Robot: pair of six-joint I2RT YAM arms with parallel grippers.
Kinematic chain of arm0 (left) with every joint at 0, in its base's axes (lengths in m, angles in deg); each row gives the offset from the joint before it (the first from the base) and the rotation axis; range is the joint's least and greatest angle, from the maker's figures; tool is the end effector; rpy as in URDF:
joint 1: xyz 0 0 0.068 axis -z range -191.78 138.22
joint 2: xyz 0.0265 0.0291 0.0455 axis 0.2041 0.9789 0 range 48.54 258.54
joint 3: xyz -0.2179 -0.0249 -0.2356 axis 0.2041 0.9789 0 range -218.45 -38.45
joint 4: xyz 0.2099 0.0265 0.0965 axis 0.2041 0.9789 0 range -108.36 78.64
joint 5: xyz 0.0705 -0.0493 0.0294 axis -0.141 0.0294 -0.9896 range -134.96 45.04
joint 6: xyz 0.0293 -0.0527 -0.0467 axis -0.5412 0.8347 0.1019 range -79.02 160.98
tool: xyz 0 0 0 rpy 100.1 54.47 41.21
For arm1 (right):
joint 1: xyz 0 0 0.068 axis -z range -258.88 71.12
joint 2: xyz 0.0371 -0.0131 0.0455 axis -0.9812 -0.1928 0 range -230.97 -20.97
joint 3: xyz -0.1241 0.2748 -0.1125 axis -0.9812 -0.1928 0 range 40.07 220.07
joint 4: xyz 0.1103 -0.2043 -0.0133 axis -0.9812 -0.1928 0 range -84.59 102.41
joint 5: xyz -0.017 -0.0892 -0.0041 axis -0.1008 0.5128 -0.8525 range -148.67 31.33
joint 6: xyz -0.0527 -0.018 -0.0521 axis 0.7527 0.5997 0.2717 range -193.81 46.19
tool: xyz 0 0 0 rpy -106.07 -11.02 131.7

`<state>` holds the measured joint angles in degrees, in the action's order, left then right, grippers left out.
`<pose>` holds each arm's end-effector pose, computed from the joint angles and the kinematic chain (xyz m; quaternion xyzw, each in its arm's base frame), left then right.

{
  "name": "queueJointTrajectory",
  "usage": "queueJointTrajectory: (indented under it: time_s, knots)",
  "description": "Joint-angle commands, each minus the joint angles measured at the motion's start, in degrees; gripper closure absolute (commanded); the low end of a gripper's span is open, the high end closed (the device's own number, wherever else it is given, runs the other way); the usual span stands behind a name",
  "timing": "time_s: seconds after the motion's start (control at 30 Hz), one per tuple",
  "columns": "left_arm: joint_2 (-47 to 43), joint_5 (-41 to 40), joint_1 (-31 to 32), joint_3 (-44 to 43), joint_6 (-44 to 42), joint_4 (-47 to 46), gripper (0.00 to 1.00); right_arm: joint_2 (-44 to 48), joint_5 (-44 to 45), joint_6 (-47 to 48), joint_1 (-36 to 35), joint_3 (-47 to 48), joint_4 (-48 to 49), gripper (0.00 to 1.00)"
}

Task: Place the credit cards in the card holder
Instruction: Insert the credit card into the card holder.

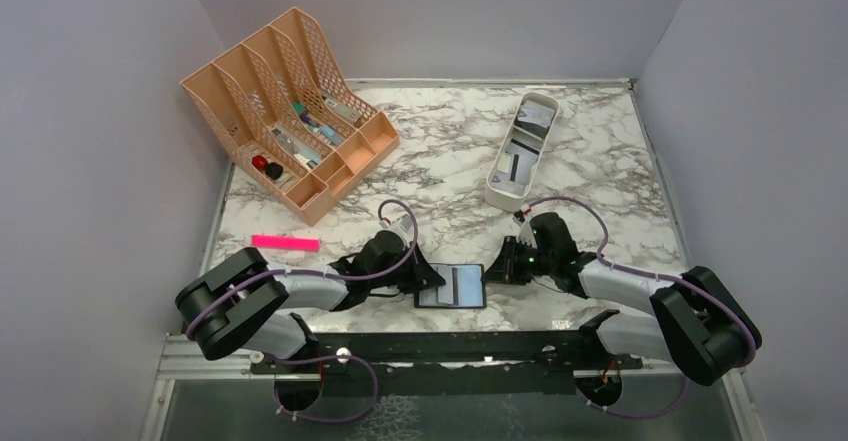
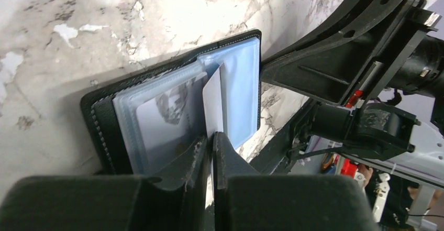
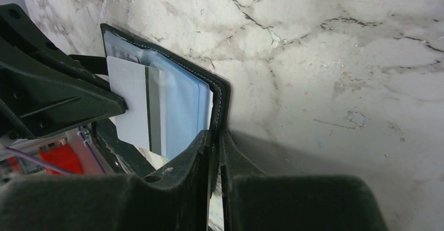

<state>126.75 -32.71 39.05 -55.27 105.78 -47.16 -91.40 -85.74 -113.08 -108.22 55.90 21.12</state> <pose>0.1324 -0.1842 0.1883 -0.0552 0.8719 -0.4540 0.1751 0.1417 0.1134 0.1758 -0.0096 0.9053 0.3849 0.1794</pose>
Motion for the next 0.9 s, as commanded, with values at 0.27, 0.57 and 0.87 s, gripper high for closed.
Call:
queueJointTrajectory:
  time_s: [0.27,0.57,0.87]
  knots:
    - [0.6,-2.2,1.6,-4.5,-5.3,6.6,0.59,3.1,1.8,-1.4,-0.8,0.5,-3.2,0.82]
    - [-3.9,-9.5,1.8,-9.5,-9.6,20.5,0.42,7.4,3.0,-1.7,-0.8,1.3,-6.9,0.77]
    - [-2.7,-10.4,3.6,-10.6,-9.6,21.0,0.42,6.2,1.8,-1.8,-1.2,1.0,-5.7,0.8]
